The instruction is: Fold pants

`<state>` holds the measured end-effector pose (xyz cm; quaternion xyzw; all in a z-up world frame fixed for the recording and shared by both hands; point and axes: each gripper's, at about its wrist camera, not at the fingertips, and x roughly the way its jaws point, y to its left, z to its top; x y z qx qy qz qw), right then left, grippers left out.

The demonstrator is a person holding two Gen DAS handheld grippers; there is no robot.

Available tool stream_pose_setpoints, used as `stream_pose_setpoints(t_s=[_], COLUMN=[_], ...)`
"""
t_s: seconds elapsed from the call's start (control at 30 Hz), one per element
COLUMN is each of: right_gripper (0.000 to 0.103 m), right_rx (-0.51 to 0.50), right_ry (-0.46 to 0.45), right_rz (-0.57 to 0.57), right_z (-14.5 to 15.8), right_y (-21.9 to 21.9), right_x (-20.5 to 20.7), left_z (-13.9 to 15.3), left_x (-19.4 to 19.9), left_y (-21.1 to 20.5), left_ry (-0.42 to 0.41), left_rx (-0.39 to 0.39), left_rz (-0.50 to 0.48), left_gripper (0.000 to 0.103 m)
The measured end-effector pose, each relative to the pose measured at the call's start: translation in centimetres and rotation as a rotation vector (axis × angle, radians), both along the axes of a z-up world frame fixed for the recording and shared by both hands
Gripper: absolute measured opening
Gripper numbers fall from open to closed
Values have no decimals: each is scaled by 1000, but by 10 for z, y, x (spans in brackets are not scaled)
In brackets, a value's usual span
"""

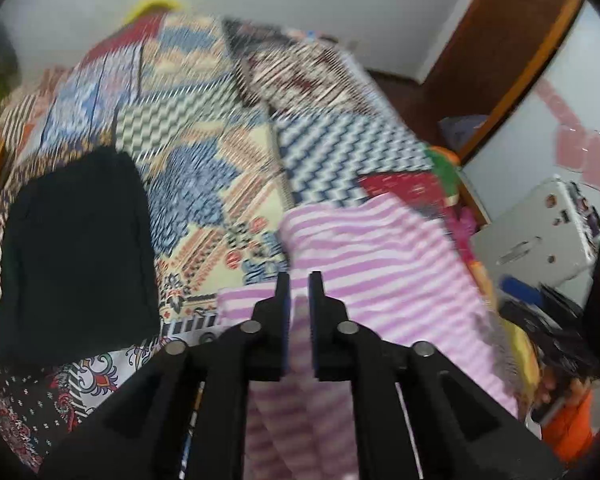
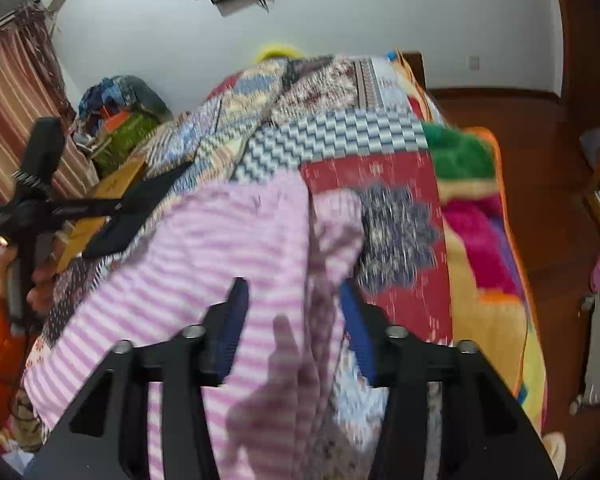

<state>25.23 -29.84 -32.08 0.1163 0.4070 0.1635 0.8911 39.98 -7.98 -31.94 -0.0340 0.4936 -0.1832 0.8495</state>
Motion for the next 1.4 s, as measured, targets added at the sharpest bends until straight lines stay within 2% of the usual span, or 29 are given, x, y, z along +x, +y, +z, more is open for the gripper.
stream_pose_setpoints(t_s=[0.07,0.17,0.27,0.33,0.4,0.47,0.53,0.7,0.87,0.93,0.97,1.03,1.07,1.17,1.23,1.3,1.33,1.4], right_gripper=[50,50,50,47,17,9,7,5,5,5,6,6,11,14,20,38,43,60], right_rx=[-7,-5,-29,-23,-1,15,-9,-90,-123,-155,-181,-233,-248,-281,-273,-250,-239,-223], right_ry=[-12,1,37,82,118,127,90,11,85,88,87,73,58,16,-10,-30,-35,-42], right_rz=[-3,1,26,48,66,87,83,39,43,40,36,19,13,18,33,49,57,69], right_z=[3,-4,-17,-29,-40,-45,-43,-35,-53,-52,-48,-37,-30,-6,9,20,23,25], right_y=[3,9,18,22,24,25,26,23,20,20,21,21,19,14,11,11,12,15], right_x=[12,30,46,55,62,63,59,49,56,55,54,47,42,19,1,-20,-29,-47], left_z=[10,13,1,-15,-28,-42,-48,-50,-54,-52,-49,-41,-37,-18,-7,-1,0,0], left_x=[-12,-27,-40,-48,-56,-63,-69,-79,-80,-81,-83,-89,-91,-105,-114,-119,-122,-126], left_y=[-8,-19,-30,-38,-45,-48,-44,-35,-37,-38,-38,-35,-32,-18,-4,7,13,22], left_ry=[-28,-24,18,50,63,77,62,29,15,15,10,-4,-10,-41,-59,-60,-53,-33], left_rx=[-8,-32,-73,-52,0,43,61,49,82,101,122,167,170,183,186,174,160,129], left_rz=[-29,-70,-115,-144,-160,-172,-173,-136,-137,-133,-129,-104,-100,-69,-40,-19,-8,7], left_gripper=[20,21,21,21,21,21,22,22,22,22,22,31,35,46,49,57,61,74])
